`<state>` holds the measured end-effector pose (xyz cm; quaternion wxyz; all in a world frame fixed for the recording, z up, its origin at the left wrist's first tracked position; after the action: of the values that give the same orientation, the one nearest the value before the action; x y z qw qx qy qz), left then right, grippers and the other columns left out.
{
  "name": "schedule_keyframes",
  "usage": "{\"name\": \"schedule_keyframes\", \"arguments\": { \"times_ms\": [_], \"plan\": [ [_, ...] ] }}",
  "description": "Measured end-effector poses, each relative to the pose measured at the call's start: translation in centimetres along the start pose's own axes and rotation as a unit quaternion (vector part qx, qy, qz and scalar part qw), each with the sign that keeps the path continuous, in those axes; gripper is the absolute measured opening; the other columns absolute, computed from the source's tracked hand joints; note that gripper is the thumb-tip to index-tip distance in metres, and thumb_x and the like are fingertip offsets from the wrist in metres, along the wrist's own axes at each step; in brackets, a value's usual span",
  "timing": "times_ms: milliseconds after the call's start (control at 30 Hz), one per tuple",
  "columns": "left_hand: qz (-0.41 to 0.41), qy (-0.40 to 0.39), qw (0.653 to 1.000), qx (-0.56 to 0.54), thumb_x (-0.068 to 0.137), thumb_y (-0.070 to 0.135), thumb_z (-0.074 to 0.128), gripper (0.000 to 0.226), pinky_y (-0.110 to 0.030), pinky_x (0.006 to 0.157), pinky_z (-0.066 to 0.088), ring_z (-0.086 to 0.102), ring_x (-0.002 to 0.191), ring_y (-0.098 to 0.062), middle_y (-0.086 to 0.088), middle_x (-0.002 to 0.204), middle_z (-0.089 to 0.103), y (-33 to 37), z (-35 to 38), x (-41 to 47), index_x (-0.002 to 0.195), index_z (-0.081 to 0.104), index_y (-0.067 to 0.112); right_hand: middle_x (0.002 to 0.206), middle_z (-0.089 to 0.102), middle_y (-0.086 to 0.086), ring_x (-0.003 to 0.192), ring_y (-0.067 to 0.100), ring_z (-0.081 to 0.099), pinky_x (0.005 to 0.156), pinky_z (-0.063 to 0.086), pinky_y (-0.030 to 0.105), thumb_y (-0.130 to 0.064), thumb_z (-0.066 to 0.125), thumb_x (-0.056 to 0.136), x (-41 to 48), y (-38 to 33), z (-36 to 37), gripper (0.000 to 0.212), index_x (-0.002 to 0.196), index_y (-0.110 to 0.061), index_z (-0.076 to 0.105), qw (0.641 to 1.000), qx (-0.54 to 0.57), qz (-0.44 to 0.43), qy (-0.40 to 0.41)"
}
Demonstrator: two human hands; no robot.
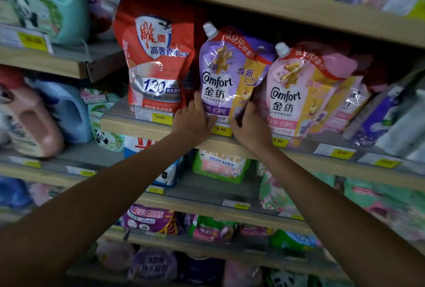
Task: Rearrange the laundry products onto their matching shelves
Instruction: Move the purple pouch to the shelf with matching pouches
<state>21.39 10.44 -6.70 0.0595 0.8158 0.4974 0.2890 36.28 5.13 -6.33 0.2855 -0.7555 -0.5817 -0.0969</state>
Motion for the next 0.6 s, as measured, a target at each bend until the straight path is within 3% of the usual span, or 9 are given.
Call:
{"name": "schedule_keyframes", "arguments": {
  "times_ms": [100, 167, 267, 600],
  "plan": [
    [-0.015, -0.045, 0.99, 0.134, 0.094, 0.04, 0.041, 0.068, -0.041, 0.099, 0.04, 0.051, 0.12, -0.036, -0.02, 0.133, 0.05, 0.6, -0.6, -1.5, 0.143, 0.024, -0.003, 0.119, 0.06, 0.018, 0.104, 0.036, 0.059, 0.081, 0.044, 0.037, -0.039, 0.04, 0.097, -2.2, 0.3, -0.8, 0.047, 0.128, -0.004, 0.045, 0.988, -0.109, -0.076, -0.076],
    [-0.002, -0.094, 0.972, 0.217, 0.094, 0.039, 0.039, 0.054, -0.039, 0.1, 0.039, 0.048, 0.124, -0.033, -0.014, 0.136, 0.049, 1.9, -1.8, -2.7, 0.138, 0.038, 0.008, 0.13, 0.053, 0.018, 0.114, 0.036, 0.054, 0.091, 0.041, 0.039, -0.041, 0.042, 0.095, -3.6, 0.8, -1.9, 0.052, 0.134, -0.006, 0.042, 0.979, -0.121, -0.11, -0.125],
    [0.027, -0.137, 0.955, 0.262, 0.094, 0.041, 0.042, 0.045, -0.036, 0.098, 0.04, 0.049, 0.125, -0.031, -0.01, 0.137, 0.05, 4.4, -3.9, -4.4, 0.134, 0.044, 0.019, 0.13, 0.051, 0.016, 0.118, 0.035, 0.051, 0.091, 0.044, 0.04, -0.035, 0.047, 0.094, -5.5, 1.4, -4.9, 0.045, 0.13, -0.007, 0.047, 0.977, -0.094, -0.107, -0.162],
    [0.111, -0.062, 0.946, 0.297, 0.093, 0.046, 0.045, 0.051, -0.038, 0.093, 0.042, 0.051, 0.121, -0.031, -0.01, 0.129, 0.055, 14.0, -10.1, -11.8, 0.131, 0.046, 0.013, 0.132, 0.056, 0.013, 0.119, 0.032, 0.054, 0.089, 0.046, 0.037, -0.037, 0.045, 0.096, -11.7, 2.2, -16.5, 0.042, 0.128, -0.011, 0.054, 0.986, -0.084, -0.094, -0.113]
  ]
}}
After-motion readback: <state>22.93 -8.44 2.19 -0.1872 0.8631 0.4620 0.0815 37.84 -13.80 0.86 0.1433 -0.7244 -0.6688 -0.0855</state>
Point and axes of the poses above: each hand's wrist, its own x-axis towards the middle knuckle, its own z-axis out of the palm, y = z × x, the point moved 3 cm from there along x, towards the middle knuckle
